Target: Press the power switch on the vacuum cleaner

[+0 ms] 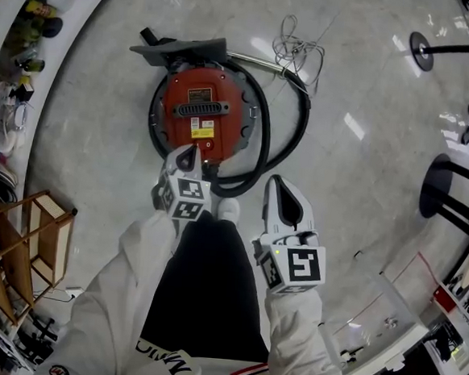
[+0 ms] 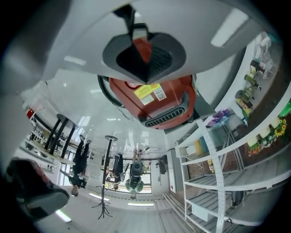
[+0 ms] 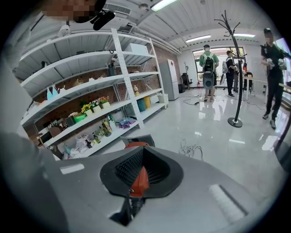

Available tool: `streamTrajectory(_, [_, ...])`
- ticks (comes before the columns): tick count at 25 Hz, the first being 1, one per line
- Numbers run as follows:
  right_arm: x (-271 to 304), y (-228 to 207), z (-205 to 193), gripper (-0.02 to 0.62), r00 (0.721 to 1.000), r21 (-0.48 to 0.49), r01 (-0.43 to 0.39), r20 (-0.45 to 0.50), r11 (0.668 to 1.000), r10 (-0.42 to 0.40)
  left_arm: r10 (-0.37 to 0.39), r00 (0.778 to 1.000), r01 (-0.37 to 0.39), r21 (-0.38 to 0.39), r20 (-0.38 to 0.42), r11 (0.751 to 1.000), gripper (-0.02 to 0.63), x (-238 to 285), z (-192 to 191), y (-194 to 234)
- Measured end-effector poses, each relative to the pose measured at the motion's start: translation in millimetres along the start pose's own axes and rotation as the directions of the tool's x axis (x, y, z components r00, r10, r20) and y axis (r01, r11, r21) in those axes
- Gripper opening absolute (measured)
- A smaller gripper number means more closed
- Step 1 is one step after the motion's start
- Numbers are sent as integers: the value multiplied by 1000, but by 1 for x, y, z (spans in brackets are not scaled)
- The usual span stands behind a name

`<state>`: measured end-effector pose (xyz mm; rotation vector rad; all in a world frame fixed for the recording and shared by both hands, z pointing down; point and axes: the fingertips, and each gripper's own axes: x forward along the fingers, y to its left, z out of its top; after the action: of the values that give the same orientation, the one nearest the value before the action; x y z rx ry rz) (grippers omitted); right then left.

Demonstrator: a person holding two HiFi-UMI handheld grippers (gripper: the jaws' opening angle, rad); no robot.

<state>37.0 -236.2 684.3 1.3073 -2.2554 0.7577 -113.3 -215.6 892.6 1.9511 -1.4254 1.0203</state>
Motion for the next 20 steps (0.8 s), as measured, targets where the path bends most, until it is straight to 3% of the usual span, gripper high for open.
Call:
streamTrajectory(7, [6,3,6,0,1000,-10,-13,4,1000,13,-17,999,17,-8,-41,1000,0,11,-10,0])
streamTrajectory(13, [8,5,4,0,1000,-11,-21,-9,1000,21,-14,999,15,33,-29,999,0,10,-7,-1])
streamTrajectory(20, [10,9,2,0,1000,-9,-25,-15,1000,25,-9,999,10,18,-36,1000,0,9,-8,0])
